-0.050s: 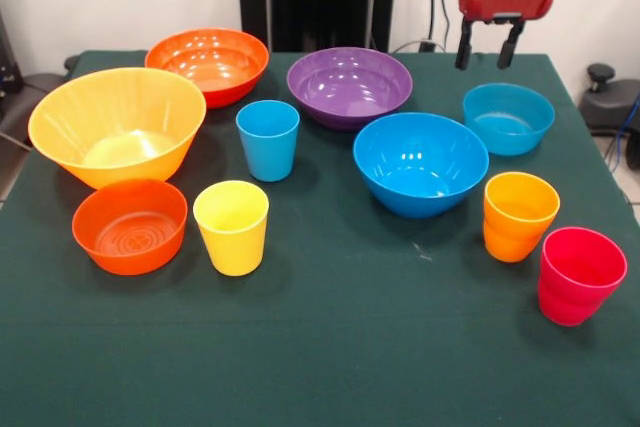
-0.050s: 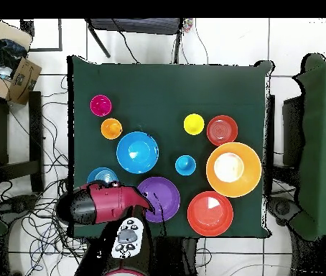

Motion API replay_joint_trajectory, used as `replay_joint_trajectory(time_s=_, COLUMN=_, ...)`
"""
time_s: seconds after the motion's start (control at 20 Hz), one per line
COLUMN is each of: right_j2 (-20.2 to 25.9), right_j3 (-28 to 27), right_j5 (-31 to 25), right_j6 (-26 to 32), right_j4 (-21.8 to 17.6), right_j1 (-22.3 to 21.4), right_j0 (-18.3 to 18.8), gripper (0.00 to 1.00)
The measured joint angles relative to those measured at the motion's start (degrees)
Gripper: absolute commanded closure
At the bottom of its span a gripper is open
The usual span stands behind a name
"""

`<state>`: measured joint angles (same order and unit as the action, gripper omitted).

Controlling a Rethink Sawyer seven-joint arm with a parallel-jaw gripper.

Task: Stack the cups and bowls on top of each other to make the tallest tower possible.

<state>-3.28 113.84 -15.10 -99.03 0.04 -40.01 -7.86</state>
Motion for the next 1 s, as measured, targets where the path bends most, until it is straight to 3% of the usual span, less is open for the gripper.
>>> replay_joint_trajectory(time_s=0.6, right_j2=-1.79, right_j3=0.03, right_j5=-0.04, right_j6=-0.09, right_j4=-0.02, right_j1=-1.48, right_j0=-0.34, gripper=0.00)
replay_joint_trajectory(time_s=1.0, right_j2=-2.49, right_j3=-0.01, right_j5=-0.68, right_j6=-0.09, right_j4=-0.04, right_j1=-6.31, right_j0=3.19, gripper=0.00)
